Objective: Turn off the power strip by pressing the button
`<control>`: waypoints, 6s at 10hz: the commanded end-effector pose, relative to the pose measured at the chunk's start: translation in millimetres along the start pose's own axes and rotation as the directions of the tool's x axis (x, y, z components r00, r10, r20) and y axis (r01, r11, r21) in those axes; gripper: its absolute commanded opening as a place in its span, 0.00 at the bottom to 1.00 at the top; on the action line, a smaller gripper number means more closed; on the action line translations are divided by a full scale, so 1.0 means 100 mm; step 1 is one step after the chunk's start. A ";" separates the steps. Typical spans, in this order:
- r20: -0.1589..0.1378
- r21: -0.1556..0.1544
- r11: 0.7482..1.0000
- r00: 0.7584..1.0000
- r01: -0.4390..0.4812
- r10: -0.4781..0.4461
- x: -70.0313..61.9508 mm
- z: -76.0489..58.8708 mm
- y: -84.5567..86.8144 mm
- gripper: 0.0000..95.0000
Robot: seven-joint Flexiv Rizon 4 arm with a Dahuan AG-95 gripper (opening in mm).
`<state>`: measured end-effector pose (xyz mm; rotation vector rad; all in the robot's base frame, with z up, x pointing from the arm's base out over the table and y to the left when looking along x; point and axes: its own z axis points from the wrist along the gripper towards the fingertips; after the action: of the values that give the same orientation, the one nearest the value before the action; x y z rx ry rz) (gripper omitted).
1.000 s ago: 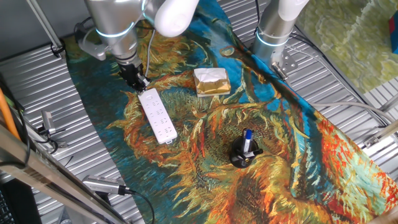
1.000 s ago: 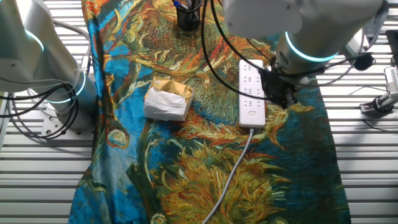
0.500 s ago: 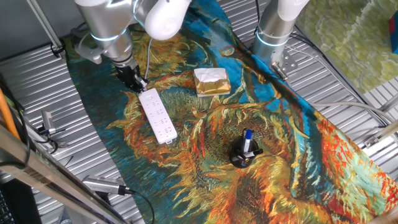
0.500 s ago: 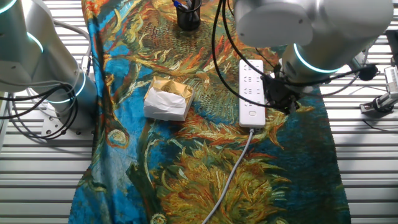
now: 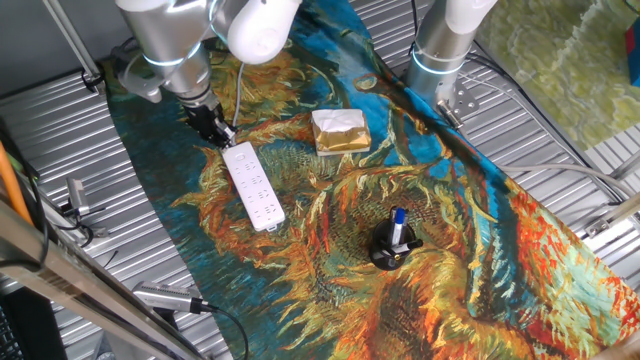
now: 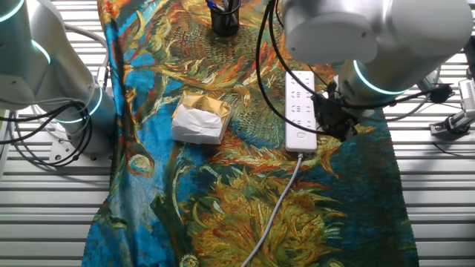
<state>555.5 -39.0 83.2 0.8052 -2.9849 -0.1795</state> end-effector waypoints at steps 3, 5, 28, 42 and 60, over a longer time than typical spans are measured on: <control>0.001 -0.006 1.000 1.000 -0.002 0.002 -0.01 0.10 -0.01 0.00; -0.001 -0.009 1.000 1.000 0.004 -0.004 0.00 0.16 -0.01 0.00; -0.055 0.001 0.997 0.995 -0.081 0.081 0.30 0.28 0.12 0.00; -0.097 -0.120 0.990 0.994 -0.070 0.058 0.32 0.45 0.06 0.00; -0.085 -0.135 0.989 0.995 -0.067 0.056 0.25 0.57 0.10 0.00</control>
<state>524.3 -37.0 32.5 0.6904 -2.8749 -0.3431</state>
